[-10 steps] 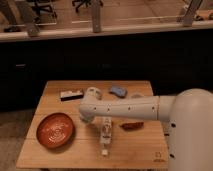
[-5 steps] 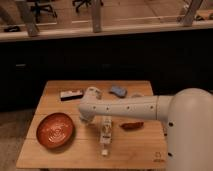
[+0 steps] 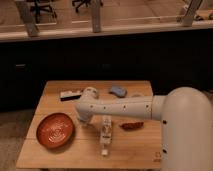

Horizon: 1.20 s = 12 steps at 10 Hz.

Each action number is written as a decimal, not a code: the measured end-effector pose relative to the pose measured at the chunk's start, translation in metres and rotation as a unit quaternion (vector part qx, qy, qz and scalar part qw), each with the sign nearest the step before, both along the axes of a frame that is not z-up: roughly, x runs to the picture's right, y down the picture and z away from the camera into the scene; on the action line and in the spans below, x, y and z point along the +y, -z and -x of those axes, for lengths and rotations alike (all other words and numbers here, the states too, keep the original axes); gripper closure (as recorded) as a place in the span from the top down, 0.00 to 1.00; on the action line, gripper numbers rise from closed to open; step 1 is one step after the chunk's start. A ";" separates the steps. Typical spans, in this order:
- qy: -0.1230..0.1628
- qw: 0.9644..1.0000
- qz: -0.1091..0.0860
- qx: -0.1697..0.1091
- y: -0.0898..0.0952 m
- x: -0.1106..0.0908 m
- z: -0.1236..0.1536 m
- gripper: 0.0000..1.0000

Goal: Push the ceramic bowl across the table

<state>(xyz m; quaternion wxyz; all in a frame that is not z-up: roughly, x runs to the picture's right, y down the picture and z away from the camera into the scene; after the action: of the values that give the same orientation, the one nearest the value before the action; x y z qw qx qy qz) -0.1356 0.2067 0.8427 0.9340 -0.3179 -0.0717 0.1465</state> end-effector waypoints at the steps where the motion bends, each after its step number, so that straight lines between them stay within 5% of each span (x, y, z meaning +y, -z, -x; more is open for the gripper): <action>1: 0.002 1.000 0.002 -0.002 -0.001 0.001 0.003 0.03; 12: 0.042 0.997 0.024 -0.052 0.007 0.025 0.060 0.03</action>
<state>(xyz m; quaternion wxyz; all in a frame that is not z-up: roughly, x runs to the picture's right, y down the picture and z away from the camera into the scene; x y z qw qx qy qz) -0.1961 0.2313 0.8362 0.9264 -0.3503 -0.1029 0.0924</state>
